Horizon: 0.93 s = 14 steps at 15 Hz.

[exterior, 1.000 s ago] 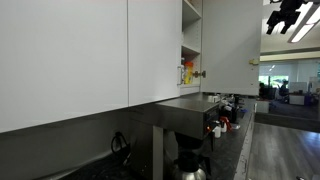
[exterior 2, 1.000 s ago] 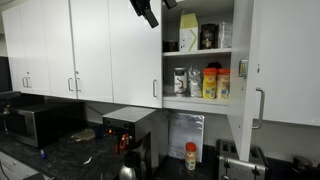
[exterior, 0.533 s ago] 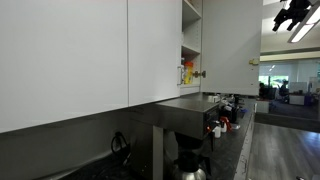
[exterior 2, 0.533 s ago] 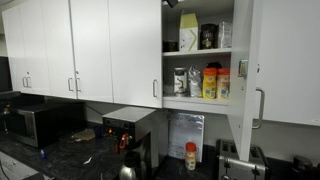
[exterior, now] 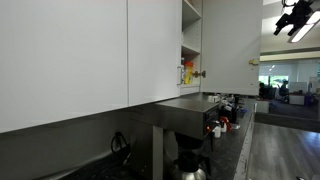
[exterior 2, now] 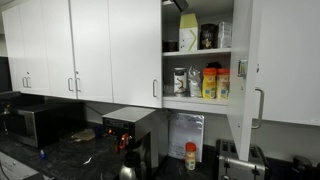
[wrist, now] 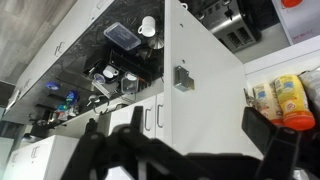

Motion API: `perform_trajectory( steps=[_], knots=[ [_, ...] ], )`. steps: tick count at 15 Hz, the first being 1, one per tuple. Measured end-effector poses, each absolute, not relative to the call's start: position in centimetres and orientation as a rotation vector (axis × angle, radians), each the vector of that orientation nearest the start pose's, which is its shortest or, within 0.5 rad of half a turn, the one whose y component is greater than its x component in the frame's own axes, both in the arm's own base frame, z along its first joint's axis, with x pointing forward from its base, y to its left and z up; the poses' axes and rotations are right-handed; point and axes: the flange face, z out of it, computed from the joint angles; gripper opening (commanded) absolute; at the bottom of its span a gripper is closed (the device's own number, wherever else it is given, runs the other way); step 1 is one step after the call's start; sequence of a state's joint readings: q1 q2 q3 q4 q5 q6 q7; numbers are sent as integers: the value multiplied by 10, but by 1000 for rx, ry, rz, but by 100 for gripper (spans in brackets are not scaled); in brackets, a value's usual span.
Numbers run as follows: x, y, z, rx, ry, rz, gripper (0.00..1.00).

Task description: Close the right cabinet door

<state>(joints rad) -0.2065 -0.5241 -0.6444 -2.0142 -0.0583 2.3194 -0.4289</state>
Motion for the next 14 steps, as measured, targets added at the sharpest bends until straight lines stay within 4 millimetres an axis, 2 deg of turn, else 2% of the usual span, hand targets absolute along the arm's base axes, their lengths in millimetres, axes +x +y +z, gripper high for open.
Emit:
perform_trajectory(
  steps=[10, 14],
  knots=[
    [247, -408, 697, -3049, 697, -1224, 100],
    [241, -423, 694, -3000, 705, -1252, 100]
  ],
)
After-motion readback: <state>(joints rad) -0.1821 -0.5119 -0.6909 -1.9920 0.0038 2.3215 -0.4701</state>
